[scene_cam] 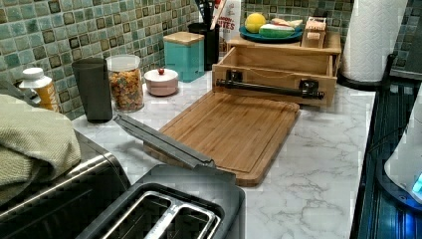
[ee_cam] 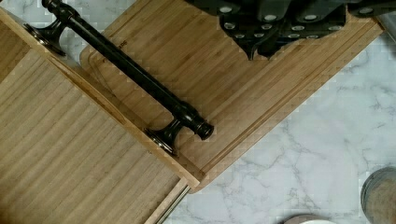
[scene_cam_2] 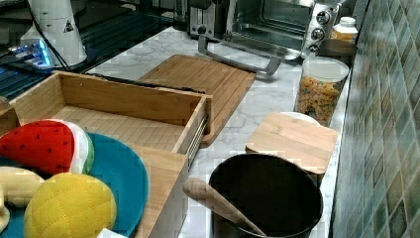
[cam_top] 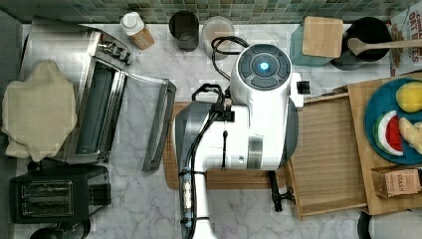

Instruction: Close the drawer.

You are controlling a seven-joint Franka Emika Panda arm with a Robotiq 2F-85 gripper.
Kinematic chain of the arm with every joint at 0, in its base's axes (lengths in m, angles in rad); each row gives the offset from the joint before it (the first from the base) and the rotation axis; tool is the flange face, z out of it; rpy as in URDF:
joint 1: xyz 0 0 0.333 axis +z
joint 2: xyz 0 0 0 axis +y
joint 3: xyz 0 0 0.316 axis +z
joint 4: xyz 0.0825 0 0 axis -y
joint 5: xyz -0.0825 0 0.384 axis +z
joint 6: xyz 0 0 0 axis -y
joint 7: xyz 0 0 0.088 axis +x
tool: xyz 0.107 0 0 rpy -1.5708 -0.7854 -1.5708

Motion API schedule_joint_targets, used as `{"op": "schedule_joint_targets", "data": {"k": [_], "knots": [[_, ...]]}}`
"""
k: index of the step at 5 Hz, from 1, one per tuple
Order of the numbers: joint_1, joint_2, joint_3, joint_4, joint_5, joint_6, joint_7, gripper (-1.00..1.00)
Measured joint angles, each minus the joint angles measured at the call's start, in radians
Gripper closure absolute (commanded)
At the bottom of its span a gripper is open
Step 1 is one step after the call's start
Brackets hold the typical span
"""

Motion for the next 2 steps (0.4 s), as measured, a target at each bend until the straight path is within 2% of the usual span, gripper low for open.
{"op": "schedule_joint_targets", "data": {"k": [2], "knots": [[-0.003, 0.017, 0.000, -0.004, -0.003, 0.008, 0.000, 1.00]]}}
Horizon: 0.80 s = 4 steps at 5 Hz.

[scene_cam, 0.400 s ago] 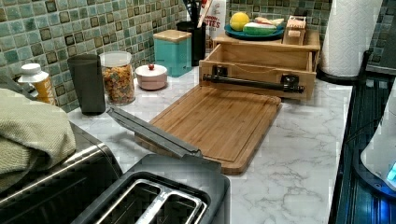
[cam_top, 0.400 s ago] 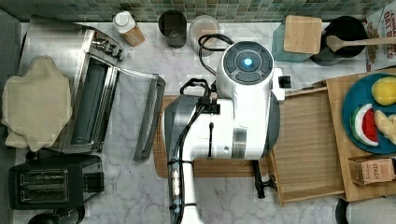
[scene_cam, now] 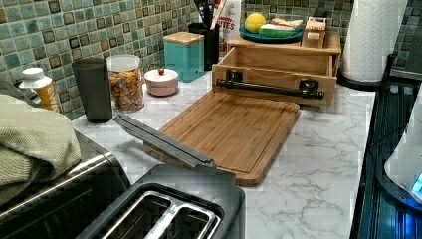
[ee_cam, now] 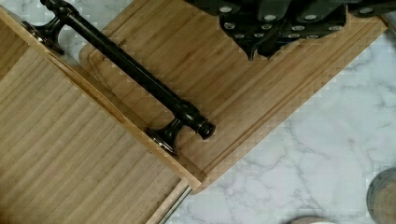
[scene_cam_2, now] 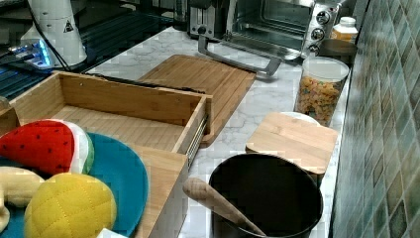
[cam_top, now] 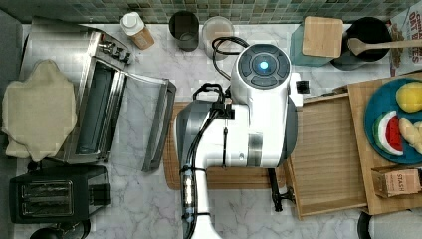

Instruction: Close the drawer.

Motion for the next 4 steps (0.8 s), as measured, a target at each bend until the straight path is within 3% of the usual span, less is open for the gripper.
{"op": "schedule_joint_targets", "data": {"k": [1, 3, 4], "knots": [[-0.001, 0.003, -0.001, -0.031, 0.002, 0.032, -0.028, 1.00], [0.007, -0.038, 0.006, -0.138, 0.029, 0.029, -0.385, 1.00], [0.012, -0.108, 0.009, -0.255, 0.033, 0.100, -0.539, 1.00]]}}
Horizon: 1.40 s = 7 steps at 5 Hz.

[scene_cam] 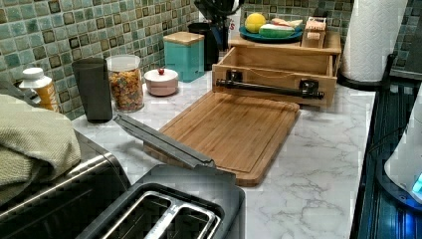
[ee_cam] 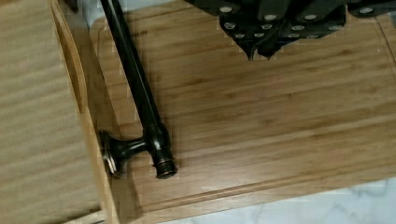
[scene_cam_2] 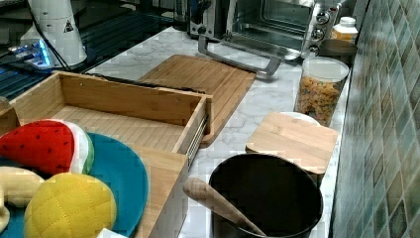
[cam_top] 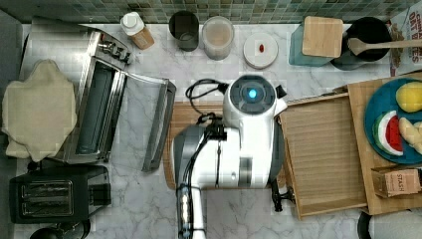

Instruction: Close the drawer.

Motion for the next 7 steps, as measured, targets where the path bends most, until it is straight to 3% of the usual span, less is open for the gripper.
{"op": "schedule_joint_targets", "data": {"k": [1, 3, 6, 7], "knots": [[-0.001, -0.075, -0.006, -0.117, 0.012, 0.081, -0.180, 1.00], [-0.010, -0.110, -0.035, -0.262, 0.012, 0.348, -0.360, 1.00], [-0.022, -0.072, -0.050, -0.365, 0.003, 0.374, -0.380, 1.00], [-0.028, -0.082, -0.050, -0.424, -0.049, 0.438, -0.381, 1.00]]}}
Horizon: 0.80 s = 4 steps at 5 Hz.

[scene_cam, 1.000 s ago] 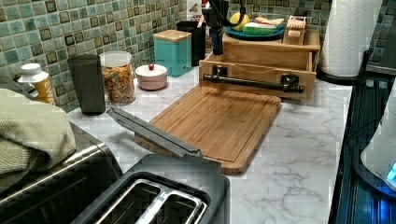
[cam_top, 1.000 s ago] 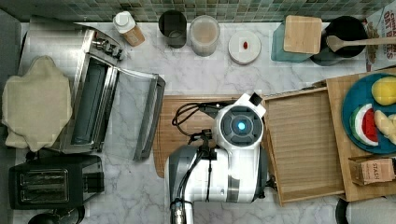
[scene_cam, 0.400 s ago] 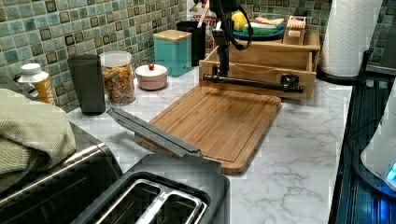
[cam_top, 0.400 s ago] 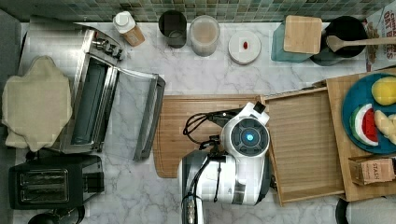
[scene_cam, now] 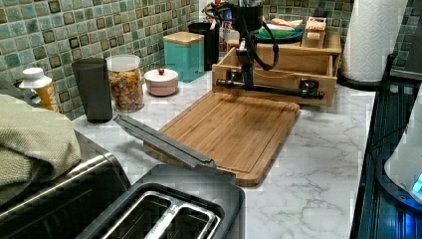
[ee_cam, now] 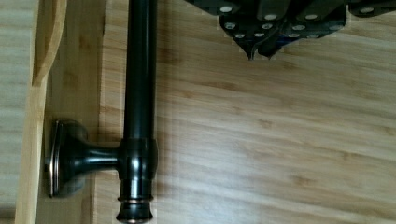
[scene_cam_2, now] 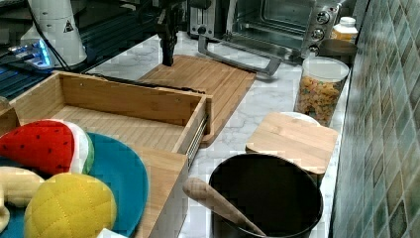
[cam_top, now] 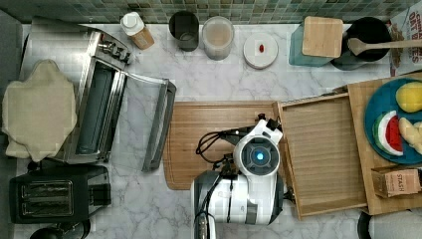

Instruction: Close the drawer.

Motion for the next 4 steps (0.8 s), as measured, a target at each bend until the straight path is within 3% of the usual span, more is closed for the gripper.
{"op": "schedule_joint_targets", "data": {"k": [2, 4], "knots": [[-0.033, 0.005, -0.048, -0.096, -0.011, 0.141, -0.144, 1.00], [-0.058, 0.035, -0.129, -0.105, -0.001, 0.172, -0.261, 1.00]]}}
